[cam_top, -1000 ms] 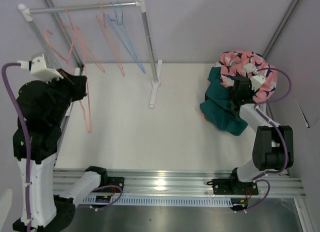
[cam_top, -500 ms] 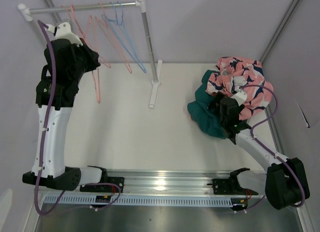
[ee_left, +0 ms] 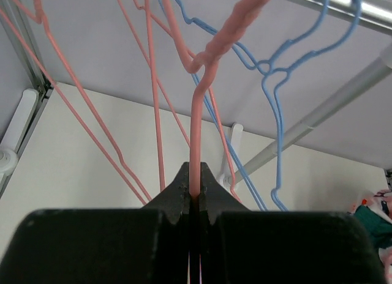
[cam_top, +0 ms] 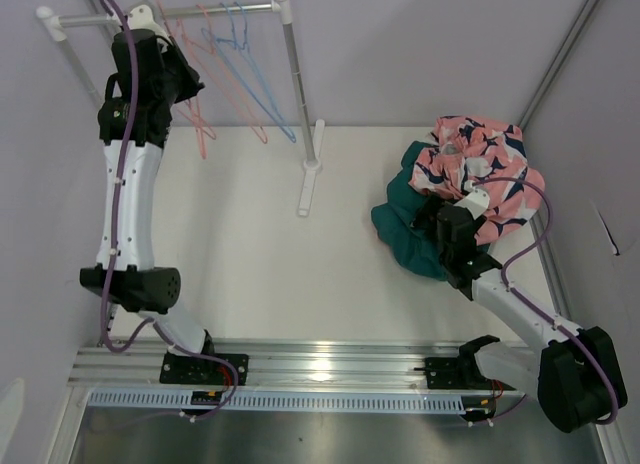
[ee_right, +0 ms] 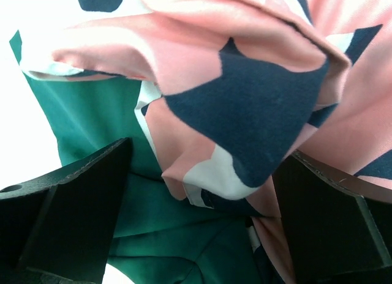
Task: Remove the shorts from the hanger
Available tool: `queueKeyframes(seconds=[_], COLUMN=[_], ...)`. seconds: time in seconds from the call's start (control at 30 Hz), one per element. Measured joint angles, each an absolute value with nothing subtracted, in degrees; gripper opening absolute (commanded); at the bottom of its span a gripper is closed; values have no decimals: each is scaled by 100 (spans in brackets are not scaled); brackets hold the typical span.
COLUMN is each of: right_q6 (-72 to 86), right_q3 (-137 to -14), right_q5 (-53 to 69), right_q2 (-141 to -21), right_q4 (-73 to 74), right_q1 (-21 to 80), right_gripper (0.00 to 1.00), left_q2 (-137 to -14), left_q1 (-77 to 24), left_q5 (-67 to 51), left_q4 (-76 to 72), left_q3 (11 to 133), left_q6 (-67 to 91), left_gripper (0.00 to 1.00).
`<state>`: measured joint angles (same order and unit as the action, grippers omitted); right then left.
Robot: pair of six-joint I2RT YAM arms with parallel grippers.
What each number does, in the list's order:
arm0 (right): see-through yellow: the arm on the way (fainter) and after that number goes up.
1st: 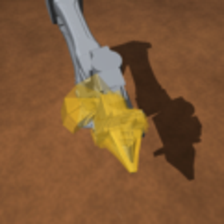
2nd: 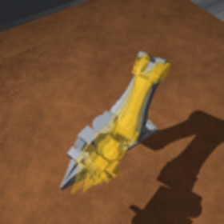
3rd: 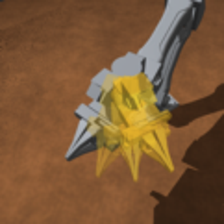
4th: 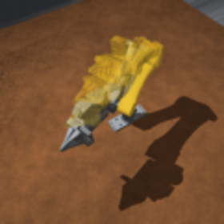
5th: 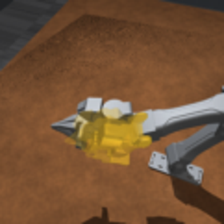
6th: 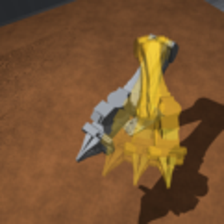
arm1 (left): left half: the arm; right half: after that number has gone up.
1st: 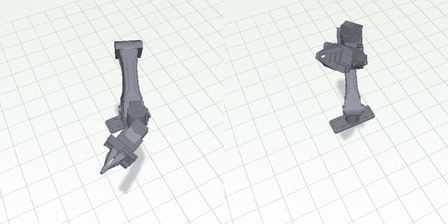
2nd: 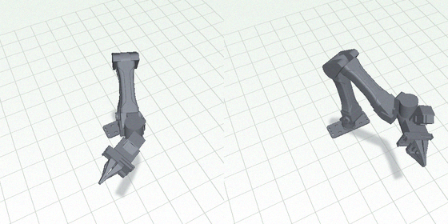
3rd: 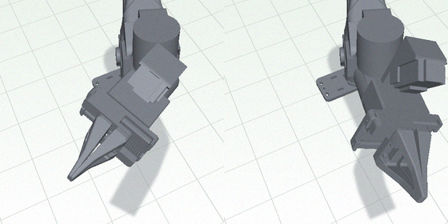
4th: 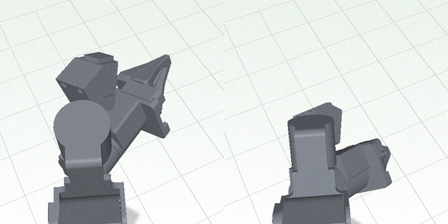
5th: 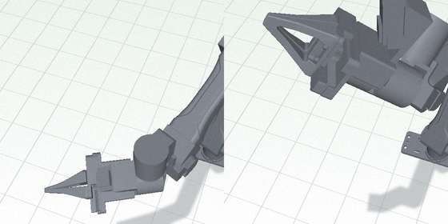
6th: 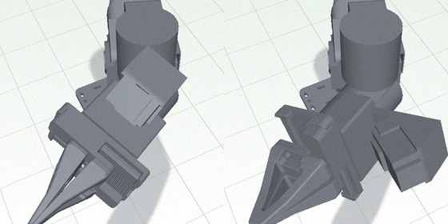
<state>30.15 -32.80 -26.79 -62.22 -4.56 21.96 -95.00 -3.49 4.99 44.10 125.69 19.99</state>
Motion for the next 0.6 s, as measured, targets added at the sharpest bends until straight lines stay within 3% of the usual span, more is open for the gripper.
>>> queueKeyframes(seconds=[0.6], right_q6=[2751], right_q3=[-3280], right_q5=[-2825], right_q2=[-6311], right_q4=[-502], right_q1=[2467], right_gripper=[99], left_q2=[-11330], left_q1=[30], left_q5=[-67], left_q4=[4576], left_q3=[13600], left_q6=[1994], left_gripper=[0])
